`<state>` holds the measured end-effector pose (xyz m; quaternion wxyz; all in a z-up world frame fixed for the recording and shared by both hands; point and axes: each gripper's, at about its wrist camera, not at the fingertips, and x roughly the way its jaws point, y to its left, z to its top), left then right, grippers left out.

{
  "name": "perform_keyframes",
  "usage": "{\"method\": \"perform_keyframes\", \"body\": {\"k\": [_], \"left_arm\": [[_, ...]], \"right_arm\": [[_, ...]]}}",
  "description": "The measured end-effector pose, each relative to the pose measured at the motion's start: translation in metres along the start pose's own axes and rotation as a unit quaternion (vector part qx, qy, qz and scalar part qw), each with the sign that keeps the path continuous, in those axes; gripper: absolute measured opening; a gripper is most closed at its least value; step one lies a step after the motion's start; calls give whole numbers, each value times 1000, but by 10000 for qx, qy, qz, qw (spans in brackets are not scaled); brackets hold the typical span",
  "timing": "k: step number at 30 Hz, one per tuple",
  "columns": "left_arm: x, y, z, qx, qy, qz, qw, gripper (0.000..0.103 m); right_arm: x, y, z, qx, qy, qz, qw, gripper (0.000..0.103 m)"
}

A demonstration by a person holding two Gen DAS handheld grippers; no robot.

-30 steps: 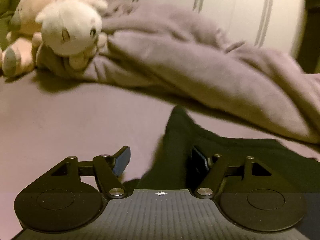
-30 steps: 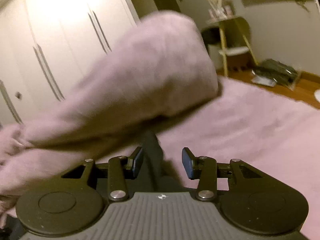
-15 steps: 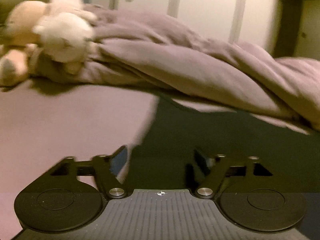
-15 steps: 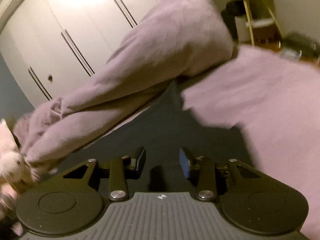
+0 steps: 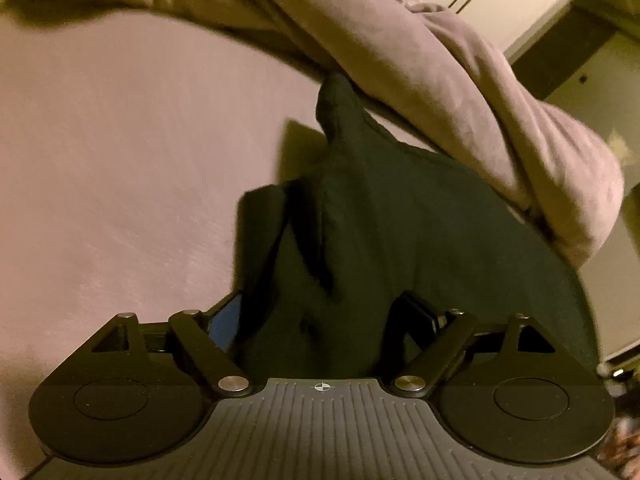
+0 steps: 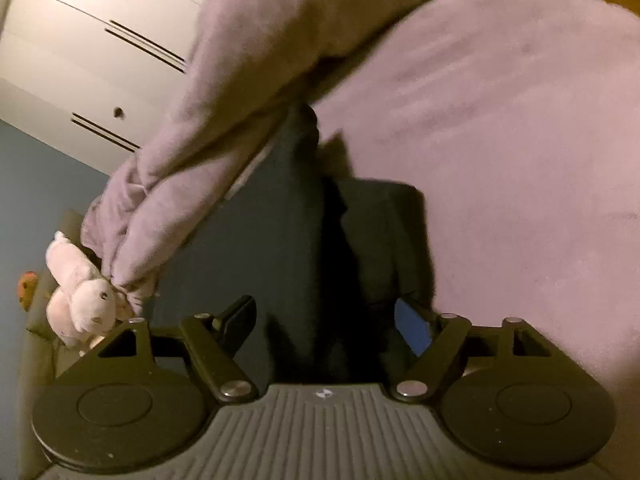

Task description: Fold large clothes

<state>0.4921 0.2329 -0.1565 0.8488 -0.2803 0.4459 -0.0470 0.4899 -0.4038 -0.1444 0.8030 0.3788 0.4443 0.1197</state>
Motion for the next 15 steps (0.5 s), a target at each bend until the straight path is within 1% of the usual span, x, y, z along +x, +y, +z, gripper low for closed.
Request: {"method": "perform_keyframes", "body": {"k": [1,3,5,6,7,10,12,13,15], "left_arm": [[0,3,-1,-120,16,-91,9999,90],[3,4,2,-124,55,-173,9998,89],[6,2,4,-57,80,-198,9998,85],[6,0,5,-40,85,-211,9997,82],[7,-1,5,-26,92,-246,9997,76],[7,0,3,14,69,-316,9995,71],[4,3,3,-18,69,-361,9993,69],[5,4,4,-44,81,-380,9992,69],[5,5,5,-130,94,-402,9991,69]], "right_arm": [[2,-3,0,73,10,100,9999,79],[6,-12,2,378,20,398,9985,80],[10,-18,4,517,41,576,9970,80],[11,-20,3,503,43,640,9967,80],[12,-19,3,434,43,665,9968,79],[13,-17,2,148,83,680,9975,75],[9,-17,7,162,153,635,9977,67],[6,-21,11,221,189,629,9976,65],[-3,-28,17,344,95,571,9977,65]]}}
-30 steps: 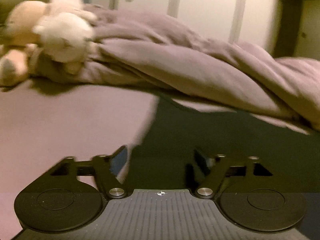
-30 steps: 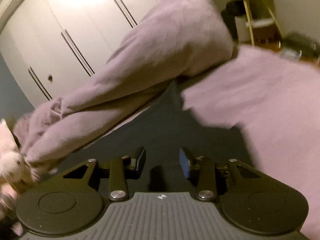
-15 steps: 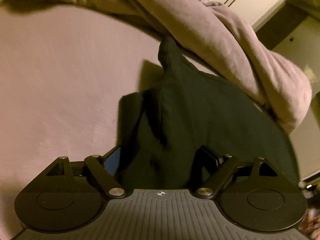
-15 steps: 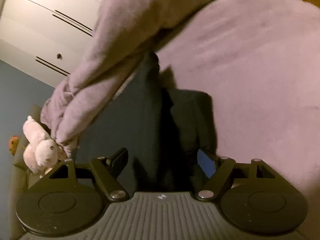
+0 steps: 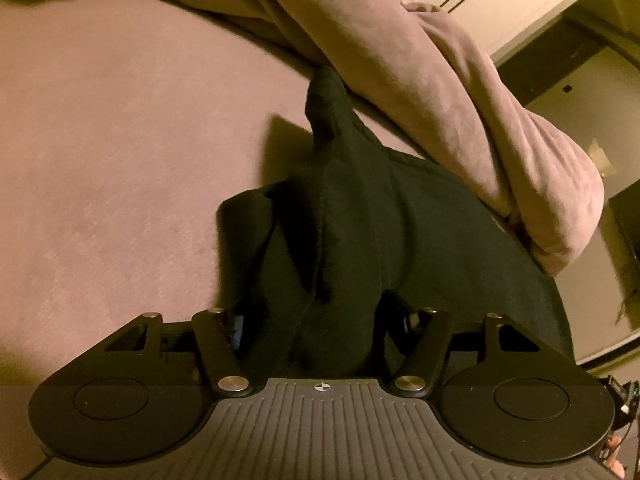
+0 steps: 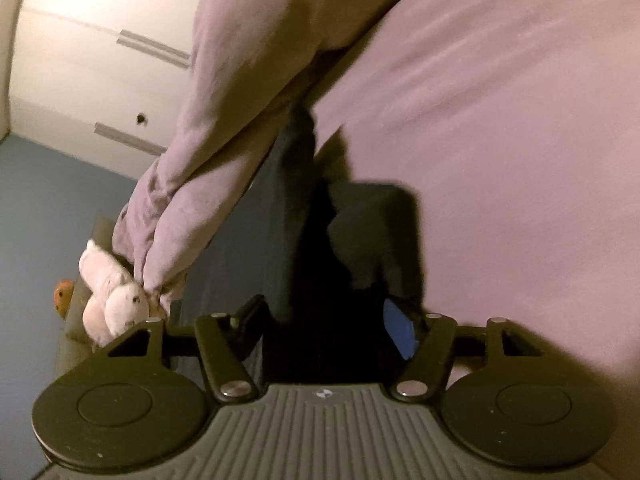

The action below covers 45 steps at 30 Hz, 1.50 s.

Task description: Fold large clothes

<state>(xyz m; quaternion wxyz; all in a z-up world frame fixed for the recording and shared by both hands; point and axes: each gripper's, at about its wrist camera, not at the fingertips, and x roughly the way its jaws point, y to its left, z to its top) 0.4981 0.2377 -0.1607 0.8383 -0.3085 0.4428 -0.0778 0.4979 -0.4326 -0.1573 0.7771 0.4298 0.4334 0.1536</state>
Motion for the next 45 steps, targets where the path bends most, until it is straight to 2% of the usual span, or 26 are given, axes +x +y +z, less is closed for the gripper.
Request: {"method": "perform_keyframes", "body": {"k": [3,5,7,11,17,19,22,25,28,32,35,45], "left_arm": [[0,0,0,-64,-9,-6,10000,69],[-1,2,0,-136,-2,-39,9999,68],[-2,4,1,-218,16,-69,9997,67],[-1,6,6,-308,97,-126,9994,65],[-2,10,5,-393,69,-262,9989,52],[-4,5,5,-337,53,-229,9992,44],[-8,-5,5,-289,16,-119,9995,34],[-17,-18,4,-156,-88,-13,9998,29],[-34,-28,1,-107,-230,-122,9996,26],[-64,-49,-4,38,-369,-327,9988,26],[-82,-66,-8,141,-375,-315,9987,25],[-149,-119,-36,464,-193,-525,9974,24]], "right_arm": [[-8,-3,5,45,-186,-135,9997,73],[1,-6,4,95,1,-193,9998,73],[13,-7,0,122,139,-118,9998,75],[21,-11,-1,226,102,152,9996,75],[28,-11,-3,169,106,290,9994,62],[33,-9,-5,158,140,393,9990,52],[37,-2,-9,74,105,411,9991,45],[29,10,-14,-78,-109,340,9993,35],[15,24,-21,-266,-299,359,9986,32],[-3,47,-29,-343,-436,603,9966,31],[-16,69,-36,-501,-481,668,9953,30],[-63,123,-68,-662,-198,763,9947,27]]}}
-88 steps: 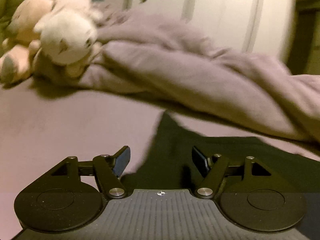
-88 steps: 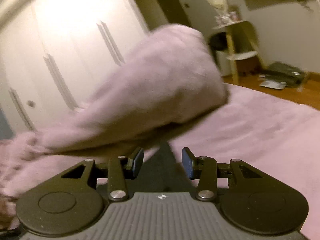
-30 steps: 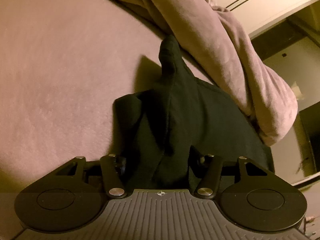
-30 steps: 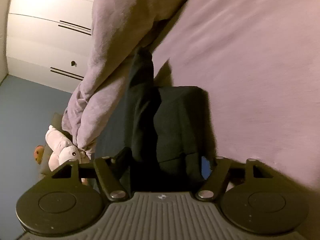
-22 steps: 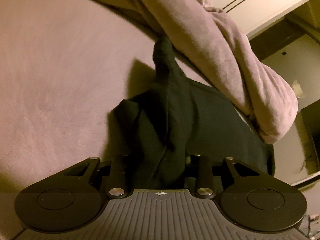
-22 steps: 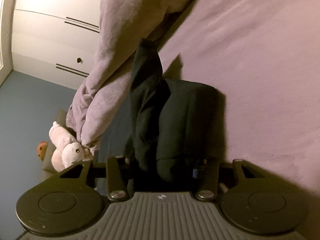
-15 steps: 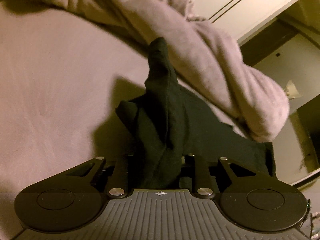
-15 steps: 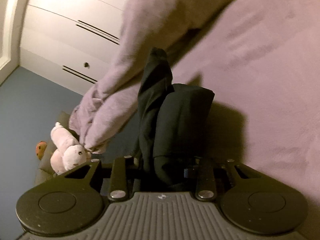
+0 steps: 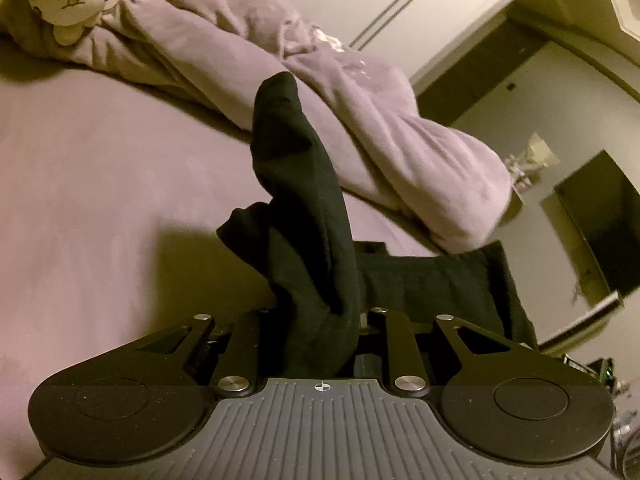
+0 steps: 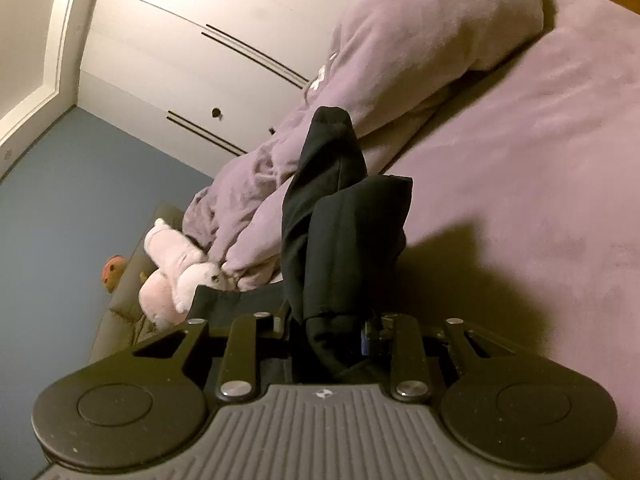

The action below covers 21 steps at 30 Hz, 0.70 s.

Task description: Fold large clothes

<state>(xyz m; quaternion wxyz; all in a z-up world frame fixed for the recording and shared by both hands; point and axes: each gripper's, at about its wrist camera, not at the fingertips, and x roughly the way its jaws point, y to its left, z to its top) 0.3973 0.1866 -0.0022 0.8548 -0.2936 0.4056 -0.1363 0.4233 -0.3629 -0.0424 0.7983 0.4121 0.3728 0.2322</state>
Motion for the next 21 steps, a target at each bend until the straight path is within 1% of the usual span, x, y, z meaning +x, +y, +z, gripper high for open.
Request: {"method": "perform_keyframes", "body": {"k": [3,5,6,8,9,10,11,12,14,15,16,18,20,21], "left_arm": [[-18,-4,-16,23,133,37,9999,25],[-24,4,-29,-20,218,163,9996,26],[-23,9,-36,-51,274,264,9993,27],[-19,24,-50,-295,439,655,9964,34],[-18,34,-56,-475,450,928,9935,38],[-18,43,-59,-576,432,1156,9907,39],[-19,53,-62,-688,436,1354,9874,40],[-20,61,-64,-837,455,1561,9831,45],[-25,71,-67,-1030,390,1900,9756,50],[-27,72,-68,-1017,292,2037,9733,54],[-30,72,-69,-997,180,2216,9699,59],[-28,65,-69,-918,-116,2534,9629,62],[-17,50,-68,-766,-492,2698,9586,62],[-7,39,-67,-624,-615,2718,9584,62]], "right_arm": [[-22,3,-14,102,116,71,9999,28],[-35,-1,-26,82,150,10,9999,28],[-41,-7,-32,184,155,-62,9997,28],[-52,-24,-43,465,126,-232,9986,29],[-57,-32,-46,601,85,-327,9976,34],[-63,-40,-50,755,15,-538,9957,43],[-70,-45,-53,806,-110,-817,9933,47],[-78,-50,-53,834,-275,-1109,9899,56],[-98,-55,-53,873,-721,-1610,9804,58],[-109,-51,-54,770,-1057,-1728,9762,58],[-113,-44,-55,567,-1259,-1795,9740,62],[-103,-15,-60,-178,-1535,-1935,9689,64],[-69,15,-67,-917,-1432,-1865,9676,64],[-40,30,-74,-1342,-1258,-1789,9665,64]]}}
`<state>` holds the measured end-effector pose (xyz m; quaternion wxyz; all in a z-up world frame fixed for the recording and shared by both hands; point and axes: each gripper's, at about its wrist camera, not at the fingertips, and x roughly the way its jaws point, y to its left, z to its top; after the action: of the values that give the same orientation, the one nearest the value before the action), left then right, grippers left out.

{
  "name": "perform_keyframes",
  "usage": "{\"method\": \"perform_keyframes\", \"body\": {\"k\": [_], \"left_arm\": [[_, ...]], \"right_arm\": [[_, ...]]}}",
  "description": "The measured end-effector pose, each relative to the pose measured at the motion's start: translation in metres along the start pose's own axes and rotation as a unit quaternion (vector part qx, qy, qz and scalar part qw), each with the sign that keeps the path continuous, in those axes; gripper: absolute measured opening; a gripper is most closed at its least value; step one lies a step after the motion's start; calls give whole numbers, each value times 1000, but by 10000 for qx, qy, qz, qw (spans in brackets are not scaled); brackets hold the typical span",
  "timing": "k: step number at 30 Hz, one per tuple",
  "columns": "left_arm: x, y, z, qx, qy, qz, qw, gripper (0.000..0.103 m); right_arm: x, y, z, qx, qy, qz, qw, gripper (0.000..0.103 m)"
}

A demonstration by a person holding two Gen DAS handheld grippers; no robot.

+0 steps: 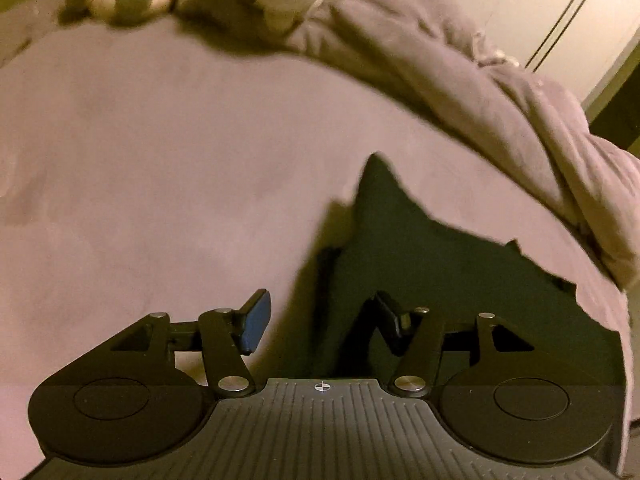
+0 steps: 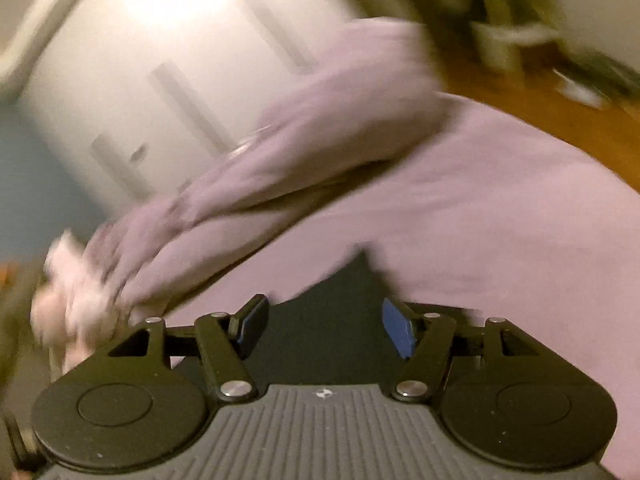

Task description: Fold large clothes

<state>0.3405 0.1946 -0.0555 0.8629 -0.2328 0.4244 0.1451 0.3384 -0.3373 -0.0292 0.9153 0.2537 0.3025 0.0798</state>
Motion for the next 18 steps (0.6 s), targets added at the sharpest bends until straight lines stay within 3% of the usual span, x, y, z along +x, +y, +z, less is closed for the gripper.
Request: {"method": "perform_keyframes", "body": {"k": [2,4,6,9,11,13,16,18], "left_arm": [[6,-32,-9,487,-337,-45,9982,68],[22,-74,-22,1219,-828,323,9886,86],[42,-102,-35,1759,-1174,691,9749,88],[77,-119,-49,2215,-1257,1141,9603,92],[92,-117,-51,2165,-1238,1171,9613,97],[98,-105,-49,1763,-1176,924,9729,99],[102,-85,-41,1271,-1056,752,9834,101],[102,-77,-40,1063,-976,625,9876,102]], "right_arm": [[37,49,-19,-620,174,216,9977,62],[77,91,-44,-1274,210,287,9912,53],[113,124,-65,-2041,98,-19,9789,52],[149,121,-74,-2226,165,-634,9727,46],[155,97,-73,-2195,57,-1251,9676,45],[146,56,-63,-1948,-192,-1693,9659,44],[116,-18,-42,-524,-466,-1774,9816,33],[112,-36,-41,-61,-508,-1715,9839,33]]}}
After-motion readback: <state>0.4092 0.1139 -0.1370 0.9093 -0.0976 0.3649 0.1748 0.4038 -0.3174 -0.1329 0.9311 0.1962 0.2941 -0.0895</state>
